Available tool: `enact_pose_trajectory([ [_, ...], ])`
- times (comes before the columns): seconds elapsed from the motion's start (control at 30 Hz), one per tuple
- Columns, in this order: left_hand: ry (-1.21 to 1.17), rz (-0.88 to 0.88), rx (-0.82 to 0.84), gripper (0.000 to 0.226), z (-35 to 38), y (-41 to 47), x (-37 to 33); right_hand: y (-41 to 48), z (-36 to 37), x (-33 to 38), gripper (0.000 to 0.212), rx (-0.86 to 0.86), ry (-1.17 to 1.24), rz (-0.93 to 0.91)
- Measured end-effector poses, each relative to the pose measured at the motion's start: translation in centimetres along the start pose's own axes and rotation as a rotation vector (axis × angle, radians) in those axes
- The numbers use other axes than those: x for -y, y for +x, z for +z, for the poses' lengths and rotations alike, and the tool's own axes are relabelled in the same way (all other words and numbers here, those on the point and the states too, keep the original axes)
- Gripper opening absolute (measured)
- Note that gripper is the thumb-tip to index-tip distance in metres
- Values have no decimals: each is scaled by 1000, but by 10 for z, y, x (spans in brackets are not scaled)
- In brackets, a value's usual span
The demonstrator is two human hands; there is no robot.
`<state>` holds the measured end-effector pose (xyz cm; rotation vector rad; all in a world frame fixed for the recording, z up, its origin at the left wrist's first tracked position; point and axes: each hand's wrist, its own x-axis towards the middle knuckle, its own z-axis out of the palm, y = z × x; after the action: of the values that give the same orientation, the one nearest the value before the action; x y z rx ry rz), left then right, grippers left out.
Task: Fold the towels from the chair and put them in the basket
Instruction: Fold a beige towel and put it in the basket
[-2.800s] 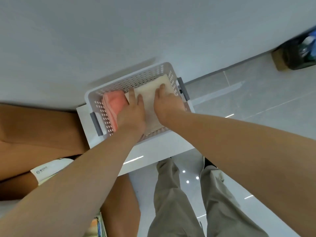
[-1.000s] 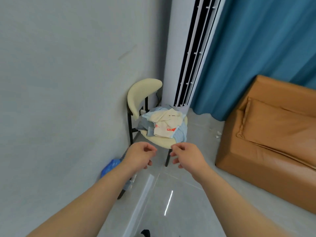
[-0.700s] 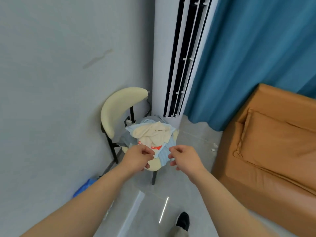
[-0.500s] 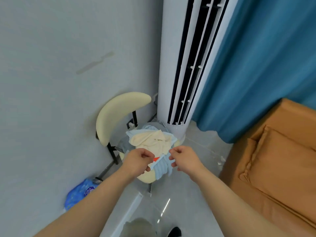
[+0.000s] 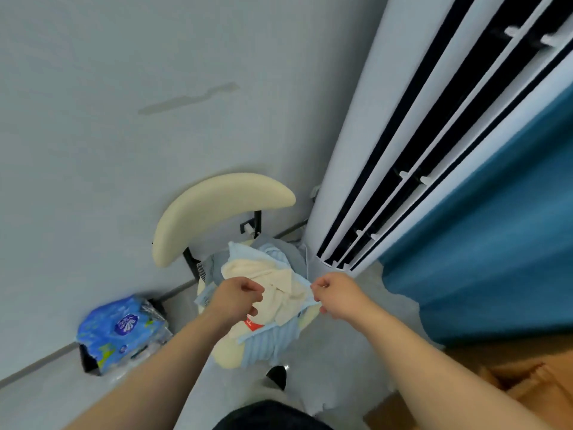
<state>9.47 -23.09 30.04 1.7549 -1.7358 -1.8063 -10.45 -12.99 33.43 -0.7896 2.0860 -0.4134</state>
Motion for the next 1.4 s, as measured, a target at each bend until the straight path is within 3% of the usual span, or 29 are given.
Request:
enact_pose_trajectory([
  [0.27, -153, -99, -219, 10, 39, 28, -21, 107, -41, -13, 32, 237, -302, -138],
  [0.43, -273, -250, -435, 12, 87, -4, -18, 159, -35, -32, 31, 481, -598, -227],
  [0.63, -362, -326, -521, 11, 159, -28, -1, 187, -11, -62, 38, 652, -763, -270],
  [0.87, -371, -262, -565, 11, 208, 37, 72, 252, 71, -107, 44, 597, -423, -310],
  [1.03, -267, -168, -649, 12, 234, 87, 145, 316, 135, -130, 46, 449, -479, -436],
  [1.13, -227, -118, -708, 12, 251, 99, 170, 328, 142, -141, 53, 278, -480, -436],
  [1.27, -175, 12, -816, 12, 282, 96, 179, 320, 140, -157, 38, 420, -129, -413],
  [1.33, -197, 9, -832, 13, 297, 79, 177, 298, 126, -166, 39, 411, -54, -406],
  [1.4, -194, -3, -869, 14, 303, 59, 170, 278, 106, -162, 39, 346, 5, -527],
])
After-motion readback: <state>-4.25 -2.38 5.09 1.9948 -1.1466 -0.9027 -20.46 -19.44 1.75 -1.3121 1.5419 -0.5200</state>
